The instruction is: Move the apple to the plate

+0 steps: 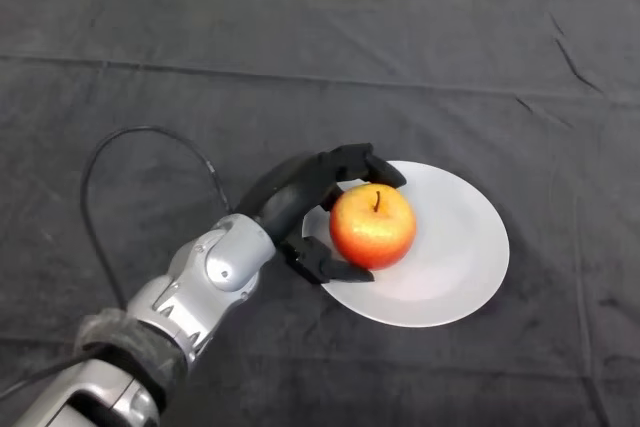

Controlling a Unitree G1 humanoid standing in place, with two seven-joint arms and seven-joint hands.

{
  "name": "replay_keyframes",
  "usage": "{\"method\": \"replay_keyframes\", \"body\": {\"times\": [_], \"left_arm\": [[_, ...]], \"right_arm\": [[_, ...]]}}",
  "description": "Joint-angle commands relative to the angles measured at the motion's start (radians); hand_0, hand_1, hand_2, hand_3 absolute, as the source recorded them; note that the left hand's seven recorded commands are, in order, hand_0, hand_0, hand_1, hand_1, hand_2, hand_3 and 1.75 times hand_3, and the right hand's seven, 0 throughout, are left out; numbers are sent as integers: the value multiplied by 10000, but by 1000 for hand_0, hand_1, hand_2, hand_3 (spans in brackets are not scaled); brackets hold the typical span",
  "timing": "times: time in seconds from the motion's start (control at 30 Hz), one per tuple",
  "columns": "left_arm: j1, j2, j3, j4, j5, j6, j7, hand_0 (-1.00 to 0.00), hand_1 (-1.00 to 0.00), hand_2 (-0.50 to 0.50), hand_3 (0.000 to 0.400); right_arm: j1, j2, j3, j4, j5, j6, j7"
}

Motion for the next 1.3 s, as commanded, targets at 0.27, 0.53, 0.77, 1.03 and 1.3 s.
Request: {"method": "replay_keyframes", "body": {"times": [0.27,0.53,0.77,1.03,1.3], "left_arm": [[-983,-379,-750,1108,-409,-483,326,-1000,-1000,0,400],[-1171,-432,-1288,1647,-504,-766,514,-518,0,-259,207],[-1426,-296,-1363,1970,-679,-926,340,0,0,0,0],[-1520,5,-1066,2051,-922,-1201,243,0,0,0,0],[-1326,668,-307,1759,-1323,-1657,248,0,0,0,0]], "right_arm": [[1040,893,-134,1154,132,994,-34],[1029,885,-159,1192,112,970,-32],[1020,878,-180,1219,93,953,-31],[1014,873,-203,1242,72,938,-31],[1011,869,-224,1255,50,930,-32]]}}
